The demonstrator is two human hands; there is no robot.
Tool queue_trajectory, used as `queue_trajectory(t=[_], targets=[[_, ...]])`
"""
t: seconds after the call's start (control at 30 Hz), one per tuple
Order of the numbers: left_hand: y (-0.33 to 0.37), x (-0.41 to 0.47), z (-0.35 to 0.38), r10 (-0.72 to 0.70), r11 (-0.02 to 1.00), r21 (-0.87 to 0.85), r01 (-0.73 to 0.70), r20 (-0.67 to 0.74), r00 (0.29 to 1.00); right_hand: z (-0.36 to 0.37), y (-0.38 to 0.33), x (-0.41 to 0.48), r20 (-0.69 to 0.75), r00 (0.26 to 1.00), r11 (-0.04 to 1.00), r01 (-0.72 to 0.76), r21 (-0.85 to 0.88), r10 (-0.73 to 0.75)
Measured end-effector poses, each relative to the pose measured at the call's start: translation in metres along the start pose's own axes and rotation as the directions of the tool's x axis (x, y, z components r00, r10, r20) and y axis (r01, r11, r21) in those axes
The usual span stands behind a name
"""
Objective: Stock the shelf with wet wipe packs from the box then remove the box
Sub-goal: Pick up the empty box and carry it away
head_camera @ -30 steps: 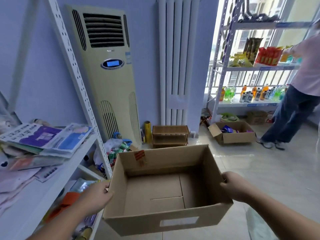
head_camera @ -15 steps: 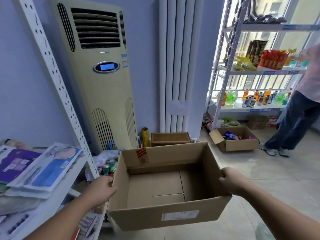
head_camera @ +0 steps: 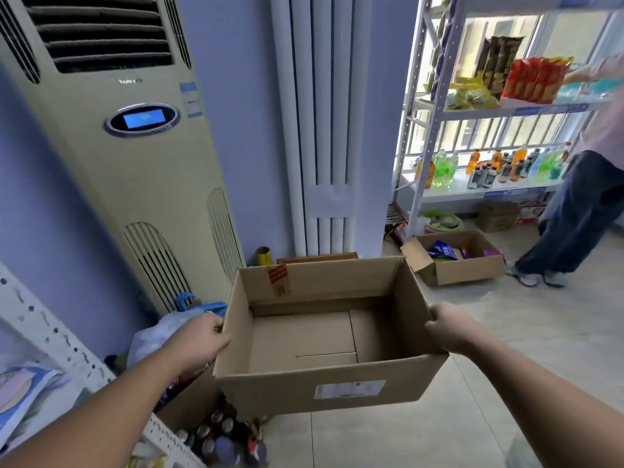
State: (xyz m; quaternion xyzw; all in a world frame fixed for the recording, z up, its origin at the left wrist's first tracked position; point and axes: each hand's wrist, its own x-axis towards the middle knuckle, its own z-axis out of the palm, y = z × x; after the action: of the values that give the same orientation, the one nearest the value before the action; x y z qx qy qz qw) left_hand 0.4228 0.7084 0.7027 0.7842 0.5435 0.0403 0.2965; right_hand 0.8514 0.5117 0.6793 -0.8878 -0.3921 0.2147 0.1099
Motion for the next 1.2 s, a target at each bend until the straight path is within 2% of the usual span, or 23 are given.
queue_trajectory(t=[0.3,0.57,0.97,1.07,1.2], targets=[[0.045,0.114,0.001,-0.048,0.999,0.011,0.048,-0.033,0.998,-0.048,-0.007,0.153,0.047,0.996,0.997,0.070,0.029,-0.071],[0.036,0.225,-0.003,-0.080,0.997,0.015,0.080,0.006,0.997,-0.061,-0.038,0.261,0.082,0.990,0.993,0.114,0.004,-0.114],[0.050,0.415,-0.032,-0.087,0.996,0.002,0.087,0.026,0.996,-0.063,-0.111,0.420,0.113,0.993,0.999,0.019,0.035,-0.023],[0.057,0.452,-0.036,-0.066,0.998,0.013,0.065,0.060,0.996,-0.059,-0.116,0.448,0.128,0.992,1.000,-0.006,0.023,0.003],[0.063,0.501,-0.031,-0.106,0.994,0.034,0.104,0.090,0.990,-0.047,-0.113,0.489,0.160,0.986,0.999,-0.038,0.009,0.036]])
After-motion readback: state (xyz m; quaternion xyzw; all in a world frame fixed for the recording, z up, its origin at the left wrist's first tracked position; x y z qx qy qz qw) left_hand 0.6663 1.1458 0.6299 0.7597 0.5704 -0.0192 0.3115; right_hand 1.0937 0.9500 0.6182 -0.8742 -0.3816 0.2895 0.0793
